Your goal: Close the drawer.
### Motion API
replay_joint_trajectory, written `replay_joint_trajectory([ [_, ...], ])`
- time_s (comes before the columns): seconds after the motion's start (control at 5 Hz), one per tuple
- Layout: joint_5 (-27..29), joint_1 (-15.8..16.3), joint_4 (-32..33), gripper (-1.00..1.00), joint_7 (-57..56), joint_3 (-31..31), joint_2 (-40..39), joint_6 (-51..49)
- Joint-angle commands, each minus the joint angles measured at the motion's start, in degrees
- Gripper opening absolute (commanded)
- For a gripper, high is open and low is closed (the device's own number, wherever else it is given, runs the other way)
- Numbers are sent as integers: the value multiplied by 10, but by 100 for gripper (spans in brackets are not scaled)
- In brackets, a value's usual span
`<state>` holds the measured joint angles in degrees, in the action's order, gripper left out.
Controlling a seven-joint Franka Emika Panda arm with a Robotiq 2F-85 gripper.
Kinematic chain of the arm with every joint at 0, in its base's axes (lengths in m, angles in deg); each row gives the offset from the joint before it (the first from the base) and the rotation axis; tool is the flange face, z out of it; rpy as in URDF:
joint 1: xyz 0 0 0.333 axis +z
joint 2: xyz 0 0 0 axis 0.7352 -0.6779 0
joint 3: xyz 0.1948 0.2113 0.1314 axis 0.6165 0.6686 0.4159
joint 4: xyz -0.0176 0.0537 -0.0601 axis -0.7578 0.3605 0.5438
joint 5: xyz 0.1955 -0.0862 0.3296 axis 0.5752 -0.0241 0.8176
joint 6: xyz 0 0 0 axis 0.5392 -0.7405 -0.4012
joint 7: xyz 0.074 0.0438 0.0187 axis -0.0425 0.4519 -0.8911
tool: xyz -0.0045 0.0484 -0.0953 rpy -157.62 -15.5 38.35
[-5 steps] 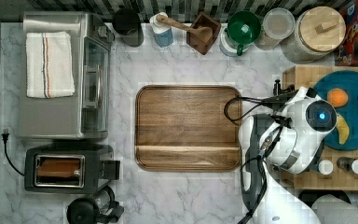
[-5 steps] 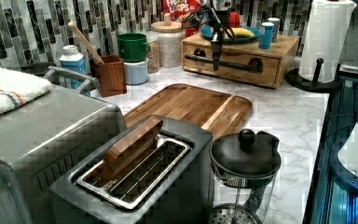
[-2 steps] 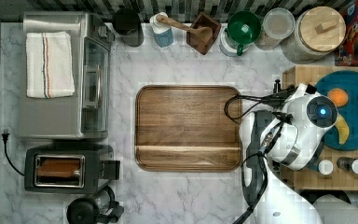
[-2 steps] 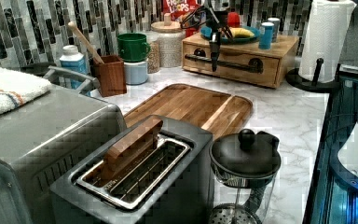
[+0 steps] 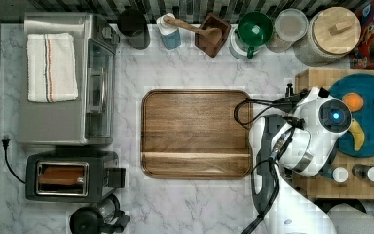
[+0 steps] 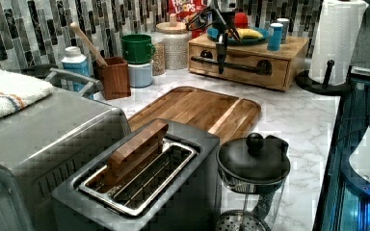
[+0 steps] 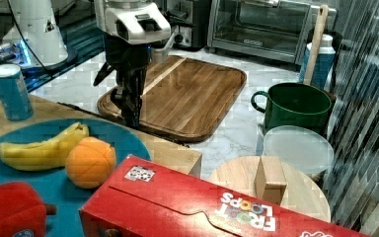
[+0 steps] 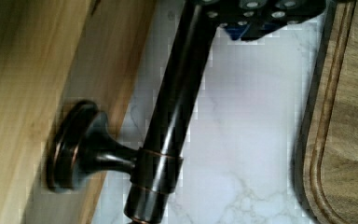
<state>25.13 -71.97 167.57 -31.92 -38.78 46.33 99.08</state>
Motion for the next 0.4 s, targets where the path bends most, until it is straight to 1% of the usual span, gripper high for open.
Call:
replay_joint_trajectory([
  [0.2,-9,-51,-82,-100,-40,-42,-18,31],
  [0.4,-8,-50,-82,-100,-40,-44,-18,31],
])
